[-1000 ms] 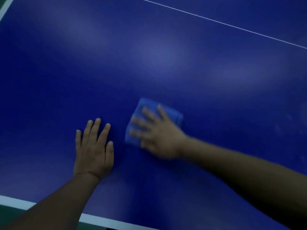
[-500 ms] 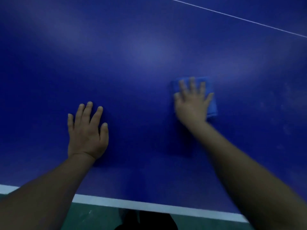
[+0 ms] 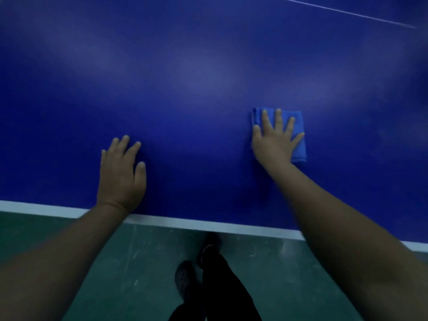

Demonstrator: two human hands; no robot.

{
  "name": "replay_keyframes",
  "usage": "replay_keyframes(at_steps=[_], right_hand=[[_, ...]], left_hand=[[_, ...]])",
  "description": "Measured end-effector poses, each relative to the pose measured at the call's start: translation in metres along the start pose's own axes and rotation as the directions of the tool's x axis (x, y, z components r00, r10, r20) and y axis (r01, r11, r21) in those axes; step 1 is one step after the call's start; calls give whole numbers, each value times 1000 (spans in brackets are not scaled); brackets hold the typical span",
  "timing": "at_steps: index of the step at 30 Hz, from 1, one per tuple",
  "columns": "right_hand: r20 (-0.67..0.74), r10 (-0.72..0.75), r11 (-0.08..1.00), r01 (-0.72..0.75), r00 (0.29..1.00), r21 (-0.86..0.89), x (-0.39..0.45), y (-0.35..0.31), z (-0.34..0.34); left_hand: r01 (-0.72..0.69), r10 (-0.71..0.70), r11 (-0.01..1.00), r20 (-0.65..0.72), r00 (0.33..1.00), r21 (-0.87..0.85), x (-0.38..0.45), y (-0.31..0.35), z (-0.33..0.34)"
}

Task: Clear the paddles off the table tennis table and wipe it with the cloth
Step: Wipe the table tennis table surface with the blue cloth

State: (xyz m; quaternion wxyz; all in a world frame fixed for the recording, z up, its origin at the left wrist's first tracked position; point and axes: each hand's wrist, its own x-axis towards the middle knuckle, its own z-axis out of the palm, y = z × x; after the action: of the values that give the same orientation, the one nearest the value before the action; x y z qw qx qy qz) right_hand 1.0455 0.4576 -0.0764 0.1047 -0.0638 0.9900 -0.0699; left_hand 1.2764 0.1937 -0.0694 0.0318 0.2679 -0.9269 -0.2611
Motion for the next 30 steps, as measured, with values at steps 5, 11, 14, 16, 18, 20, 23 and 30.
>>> replay_keyframes(at_steps=[5, 11, 14, 16, 18, 20, 23, 30], right_hand=[[93, -595, 797, 601, 798, -59, -125, -88, 47], [53, -375, 921, 378, 926, -92, -155, 51, 34], [7, 68, 994, -67, 998, -88, -117, 144, 1], [-12, 281, 960, -281, 960, 15, -101, 174, -12], [-28, 372, 928, -370, 928, 51, -102, 166, -7], [-57, 240, 971, -240, 969, 14, -121, 134, 8], [26, -247, 963, 249, 969, -100, -163, 109, 25], [16, 280, 960, -280, 960, 5, -121, 189, -1]], left_hand=[[-16, 5, 998, -173, 985, -67, -70, 12, 24], [-158, 160, 983, -25, 987, 93, -82, 43, 50], [-203, 198, 942, 44, 979, 268, -81, 43, 60], [-193, 184, 931, 59, 981, 311, -79, 39, 63], [-189, 173, 928, 77, 982, 321, -80, 40, 64], [-178, 162, 932, 74, 984, 315, -80, 42, 64], [-158, 142, 940, 76, 987, 303, -81, 43, 62], [-90, 78, 980, 73, 994, 180, -82, 50, 56]])
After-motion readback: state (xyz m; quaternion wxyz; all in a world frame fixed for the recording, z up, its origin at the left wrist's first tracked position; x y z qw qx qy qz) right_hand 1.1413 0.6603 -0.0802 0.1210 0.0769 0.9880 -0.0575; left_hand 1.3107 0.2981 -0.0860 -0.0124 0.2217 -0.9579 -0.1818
